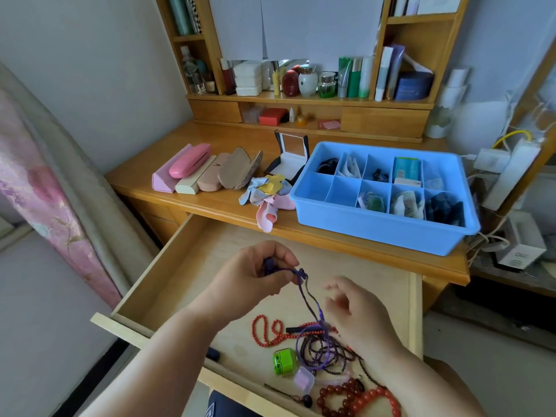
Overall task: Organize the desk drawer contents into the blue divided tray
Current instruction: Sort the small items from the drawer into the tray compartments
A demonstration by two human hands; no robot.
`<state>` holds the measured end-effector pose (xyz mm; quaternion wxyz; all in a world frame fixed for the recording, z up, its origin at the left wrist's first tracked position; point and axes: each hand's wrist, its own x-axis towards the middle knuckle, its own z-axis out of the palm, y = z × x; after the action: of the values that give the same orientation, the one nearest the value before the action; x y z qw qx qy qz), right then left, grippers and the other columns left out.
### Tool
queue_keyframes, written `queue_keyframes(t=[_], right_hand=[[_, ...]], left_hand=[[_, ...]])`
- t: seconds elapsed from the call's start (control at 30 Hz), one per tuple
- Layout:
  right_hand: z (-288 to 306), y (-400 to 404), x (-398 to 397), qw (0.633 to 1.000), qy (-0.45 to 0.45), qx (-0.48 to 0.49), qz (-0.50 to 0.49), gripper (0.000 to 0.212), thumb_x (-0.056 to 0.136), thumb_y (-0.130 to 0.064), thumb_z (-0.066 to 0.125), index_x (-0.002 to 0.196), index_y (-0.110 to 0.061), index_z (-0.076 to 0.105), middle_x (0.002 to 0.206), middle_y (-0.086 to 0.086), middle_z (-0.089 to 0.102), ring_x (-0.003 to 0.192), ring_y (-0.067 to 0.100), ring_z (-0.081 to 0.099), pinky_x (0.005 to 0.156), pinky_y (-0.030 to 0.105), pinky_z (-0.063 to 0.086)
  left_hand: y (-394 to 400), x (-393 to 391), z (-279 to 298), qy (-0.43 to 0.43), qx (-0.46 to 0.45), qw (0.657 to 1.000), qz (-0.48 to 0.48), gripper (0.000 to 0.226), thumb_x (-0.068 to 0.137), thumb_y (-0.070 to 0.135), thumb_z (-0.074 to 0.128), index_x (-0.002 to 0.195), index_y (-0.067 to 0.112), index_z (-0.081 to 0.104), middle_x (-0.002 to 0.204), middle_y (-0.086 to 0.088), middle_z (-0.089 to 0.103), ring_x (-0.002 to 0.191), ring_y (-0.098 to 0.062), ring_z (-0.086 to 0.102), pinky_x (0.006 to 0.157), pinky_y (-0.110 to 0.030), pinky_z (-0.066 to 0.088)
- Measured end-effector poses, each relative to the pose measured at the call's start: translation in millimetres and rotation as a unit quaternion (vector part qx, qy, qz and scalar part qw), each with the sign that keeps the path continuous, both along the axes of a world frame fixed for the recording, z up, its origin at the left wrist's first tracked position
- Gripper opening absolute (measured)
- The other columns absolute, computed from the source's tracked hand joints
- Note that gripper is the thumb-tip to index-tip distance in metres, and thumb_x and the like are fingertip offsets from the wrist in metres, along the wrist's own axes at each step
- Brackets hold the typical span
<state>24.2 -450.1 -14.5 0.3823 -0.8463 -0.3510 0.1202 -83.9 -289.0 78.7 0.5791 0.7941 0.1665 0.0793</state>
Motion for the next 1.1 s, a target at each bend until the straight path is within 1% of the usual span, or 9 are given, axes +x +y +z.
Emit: queue_keyframes(t=[0.07, 0.13, 0.27, 0.43, 0.57, 0.7, 0.8, 0.93, 1.1], right_hand=[[15, 12, 3, 0.991, 0.027, 0.107, 0.072, 0.036, 0.087, -0.018, 0.06, 0.114, -0.041, 0.053, 0.107, -0.025, 0.055, 0.102, -0.012, 0.049, 0.085, 0.004, 0.035], [31, 22, 3, 0.956, 0.193, 0.166, 0.148, 0.026, 0.088, -0.015, 0.055, 0.11, -0.03, 0.062, 0.108, -0.014, 0.065, 0.105, -0.001, 0.057, 0.092, 0.013, 0.041], [38, 28, 2, 0.853, 0.447, 0.223, 0.154, 0.033, 0.09, -0.025, 0.039, 0.095, -0.003, 0.062, 0.066, 0.006, 0.059, 0.059, 0.021, 0.052, 0.058, 0.029, 0.043], [28, 27, 7, 0.895, 0.389, 0.203, 0.075, 0.015, 0.092, -0.018, 0.057, 0.081, -0.01, 0.063, 0.048, -0.006, 0.033, 0.045, 0.012, 0.025, 0.049, 0.03, 0.019], [27, 23, 9, 0.86, 0.453, 0.23, 0.051, 0.017, 0.092, -0.012, 0.055, 0.076, -0.011, 0.06, 0.048, -0.006, 0.034, 0.043, 0.008, 0.024, 0.046, 0.023, 0.021], [28, 23, 5, 0.829, 0.506, 0.23, 0.064, 0.015, 0.091, -0.008, 0.054, 0.08, -0.005, 0.063, 0.059, 0.001, 0.053, 0.039, 0.007, 0.031, 0.043, 0.019, 0.023], [29, 24, 3, 0.812, 0.529, 0.237, 0.065, 0.014, 0.086, -0.005, 0.056, 0.08, -0.006, 0.068, 0.066, 0.002, 0.06, 0.039, 0.009, 0.034, 0.043, 0.02, 0.024], [31, 24, 5, 0.786, 0.555, 0.259, 0.081, 0.011, 0.074, -0.011, 0.061, 0.08, -0.006, 0.069, 0.068, 0.006, 0.06, 0.039, 0.009, 0.037, 0.043, 0.02, 0.023], [32, 24, 7, 0.853, 0.472, 0.207, 0.086, 0.019, 0.088, -0.002, 0.056, 0.084, -0.01, 0.073, 0.067, 0.002, 0.062, 0.041, 0.008, 0.037, 0.043, 0.018, 0.026]], left_hand=[[-4, 4, 1, -0.006, -0.022, 0.999, -0.029, 0.017, 0.087, -0.006, 0.057, 0.094, 0.009, 0.062, 0.078, 0.001, 0.071, 0.064, -0.003, 0.058, 0.06, -0.018, 0.047], [-5, 8, 0, -0.007, -0.053, 0.998, -0.022, 0.019, 0.087, -0.008, 0.056, 0.097, 0.007, 0.061, 0.078, -0.002, 0.068, 0.065, -0.01, 0.058, 0.059, -0.021, 0.048], [-3, 10, -11, -0.008, -0.094, 0.993, 0.07, 0.026, 0.084, -0.011, 0.057, 0.103, 0.007, 0.057, 0.071, -0.005, 0.064, 0.05, -0.011, 0.049, 0.049, -0.018, 0.042], [-5, 4, -31, -0.01, -0.259, 0.962, 0.087, 0.022, 0.087, -0.013, 0.052, 0.102, 0.001, 0.06, 0.078, -0.012, 0.064, 0.064, -0.015, 0.063, 0.061, -0.024, 0.055], [-6, 4, -41, -0.01, -0.322, 0.939, 0.118, 0.016, 0.09, -0.008, 0.049, 0.094, -0.003, 0.064, 0.078, -0.016, 0.068, 0.069, -0.016, 0.069, 0.062, -0.022, 0.057], [-12, 11, -43, -0.069, -0.338, 0.924, 0.164, 0.019, 0.093, 0.0, 0.045, 0.085, 0.006, 0.062, 0.06, -0.004, 0.053, 0.047, -0.009, 0.049, 0.042, -0.018, 0.042], [-15, 17, -49, -0.047, -0.291, 0.935, 0.199, 0.024, 0.096, 0.004, 0.039, 0.081, 0.011, 0.057, 0.049, 0.003, 0.033, 0.038, -0.009, 0.029, 0.037, -0.017, 0.023], [-17, 20, -61, 0.043, -0.123, 0.969, 0.21, 0.014, 0.095, 0.019, 0.052, 0.089, 0.008, 0.059, 0.052, 0.001, 0.052, 0.042, -0.012, 0.047, 0.044, -0.023, 0.043], [-19, 13, -58, 0.053, -0.308, 0.934, 0.172, 0.05, 0.083, 0.053, 0.052, 0.094, 0.005, 0.055, 0.077, -0.007, 0.052, 0.057, -0.016, 0.053, 0.05, -0.028, 0.051]])
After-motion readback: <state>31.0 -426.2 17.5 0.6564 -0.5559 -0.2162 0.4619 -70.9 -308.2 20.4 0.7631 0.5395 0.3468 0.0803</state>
